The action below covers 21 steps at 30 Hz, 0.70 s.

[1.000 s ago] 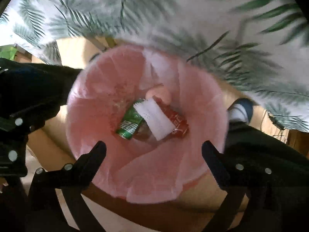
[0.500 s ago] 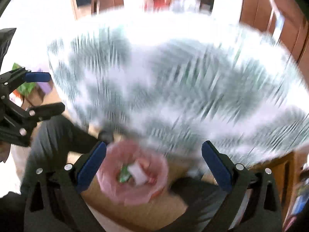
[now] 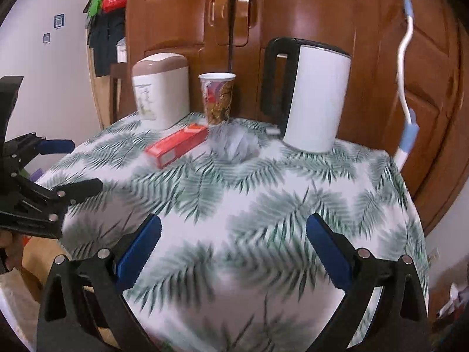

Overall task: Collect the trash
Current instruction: 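Raise both open tools back toward the table, then grasp the red toothpaste box with the left tool while the right tool grasps the grey plastic bag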

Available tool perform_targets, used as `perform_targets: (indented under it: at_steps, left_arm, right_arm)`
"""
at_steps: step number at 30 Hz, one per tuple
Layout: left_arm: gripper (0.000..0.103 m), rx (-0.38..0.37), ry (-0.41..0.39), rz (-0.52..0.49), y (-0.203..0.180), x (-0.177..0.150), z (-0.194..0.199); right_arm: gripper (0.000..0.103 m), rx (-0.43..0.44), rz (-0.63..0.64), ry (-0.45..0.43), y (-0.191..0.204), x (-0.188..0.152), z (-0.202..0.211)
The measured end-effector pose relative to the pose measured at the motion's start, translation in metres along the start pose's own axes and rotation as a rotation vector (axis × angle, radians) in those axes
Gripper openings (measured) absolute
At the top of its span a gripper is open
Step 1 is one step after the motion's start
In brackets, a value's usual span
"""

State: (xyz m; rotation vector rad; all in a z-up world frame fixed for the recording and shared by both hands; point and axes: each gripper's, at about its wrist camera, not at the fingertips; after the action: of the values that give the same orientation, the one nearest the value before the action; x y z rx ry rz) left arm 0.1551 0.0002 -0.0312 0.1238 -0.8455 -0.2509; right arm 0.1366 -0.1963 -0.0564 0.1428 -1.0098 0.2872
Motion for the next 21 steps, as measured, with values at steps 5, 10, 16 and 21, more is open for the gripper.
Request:
perform_targets:
  at_steps: [5,10,16,21]
  left_arm:
    - [0.097,-0.005,0.029,0.031,0.014,0.024,-0.047]
    - [0.097,-0.025,0.062,0.049,0.018,0.041,-0.09]
    - [0.097,-0.032,0.104,0.063,0.019,0.057,-0.137]
    - [0.097,-0.036,0.127,0.09,0.022,0.063,-0.157]
  right_arm:
    - [0.098,-0.011,0.01,0.019,-0.01,0.024,-0.036]
    - [0.098,-0.005,-0.006,0.041,-0.02,0.032,-0.066]
    - [0.098,0.005,-0.017,0.057,-0.025,0.033,-0.086]
    - [0.098,0.011,-0.021,0.07,-0.029,0.034,-0.098]
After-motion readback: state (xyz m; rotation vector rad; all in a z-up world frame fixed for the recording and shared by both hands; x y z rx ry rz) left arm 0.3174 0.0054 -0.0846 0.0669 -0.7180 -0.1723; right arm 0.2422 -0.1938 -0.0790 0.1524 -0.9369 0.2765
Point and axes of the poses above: each gripper's, at about its wrist camera, not at the fingertips, and z roughly against the way its jaws point, y to its left, x to its top, and after that the axes turned 3 degrees about x, right-handed
